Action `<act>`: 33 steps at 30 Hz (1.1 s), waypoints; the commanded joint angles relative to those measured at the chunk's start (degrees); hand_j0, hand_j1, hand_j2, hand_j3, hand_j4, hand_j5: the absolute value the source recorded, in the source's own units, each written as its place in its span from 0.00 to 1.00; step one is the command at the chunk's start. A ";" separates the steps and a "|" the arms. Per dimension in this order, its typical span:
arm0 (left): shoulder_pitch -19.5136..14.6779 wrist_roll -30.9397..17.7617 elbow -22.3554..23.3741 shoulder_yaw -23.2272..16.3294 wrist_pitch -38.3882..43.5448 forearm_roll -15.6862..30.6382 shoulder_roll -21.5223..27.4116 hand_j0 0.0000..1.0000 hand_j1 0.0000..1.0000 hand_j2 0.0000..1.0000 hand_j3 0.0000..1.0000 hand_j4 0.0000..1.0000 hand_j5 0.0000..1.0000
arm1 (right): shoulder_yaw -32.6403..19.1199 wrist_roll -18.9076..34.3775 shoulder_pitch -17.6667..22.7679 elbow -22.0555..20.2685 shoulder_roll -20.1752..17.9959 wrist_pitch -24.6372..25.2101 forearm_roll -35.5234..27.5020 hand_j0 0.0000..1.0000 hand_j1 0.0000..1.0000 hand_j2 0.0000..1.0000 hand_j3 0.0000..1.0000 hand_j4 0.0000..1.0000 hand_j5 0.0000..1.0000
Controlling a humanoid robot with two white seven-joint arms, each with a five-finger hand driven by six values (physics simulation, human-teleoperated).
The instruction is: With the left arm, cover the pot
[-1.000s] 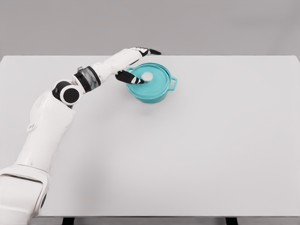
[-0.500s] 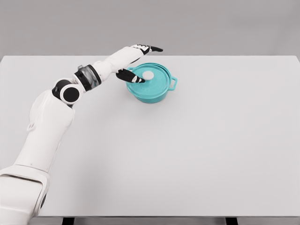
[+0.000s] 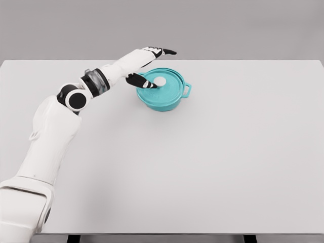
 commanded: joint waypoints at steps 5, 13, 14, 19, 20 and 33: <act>-0.09 0.03 0.12 0.00 0.12 0.29 -0.29 0.93 0.93 0.93 0.93 0.93 0.93 | 0.01 0.01 0.00 0.02 0.01 0.00 0.01 1.00 1.00 1.00 1.00 1.00 1.00; -0.88 0.03 2.40 0.00 0.12 0.29 -0.73 0.93 0.93 0.93 0.93 0.93 0.93 | 0.01 0.01 0.00 0.02 0.01 0.00 0.01 1.00 1.00 1.00 1.00 1.00 1.00; -0.97 0.03 2.49 0.00 0.12 0.20 -0.73 0.93 0.93 0.93 0.93 0.93 0.93 | 0.01 0.01 0.00 0.02 0.01 0.00 0.01 1.00 1.00 1.00 1.00 1.00 1.00; -1.23 0.03 2.84 -0.08 0.12 0.20 -0.82 0.93 0.93 0.93 0.93 0.93 0.93 | 0.01 0.01 0.00 0.02 0.01 0.00 -0.07 1.00 1.00 1.00 1.00 1.00 1.00; -1.23 0.03 2.84 -0.08 0.12 0.20 -0.82 0.93 0.93 0.93 0.93 0.93 0.93 | 0.01 0.01 0.00 0.02 0.01 0.00 0.01 1.00 1.00 1.00 1.00 1.00 1.00; -1.32 0.03 2.40 -0.17 0.12 0.29 -0.56 0.93 0.93 0.93 0.93 0.93 0.93 | 0.01 0.01 0.00 0.02 0.01 0.00 0.01 1.00 1.00 1.00 1.00 1.00 1.00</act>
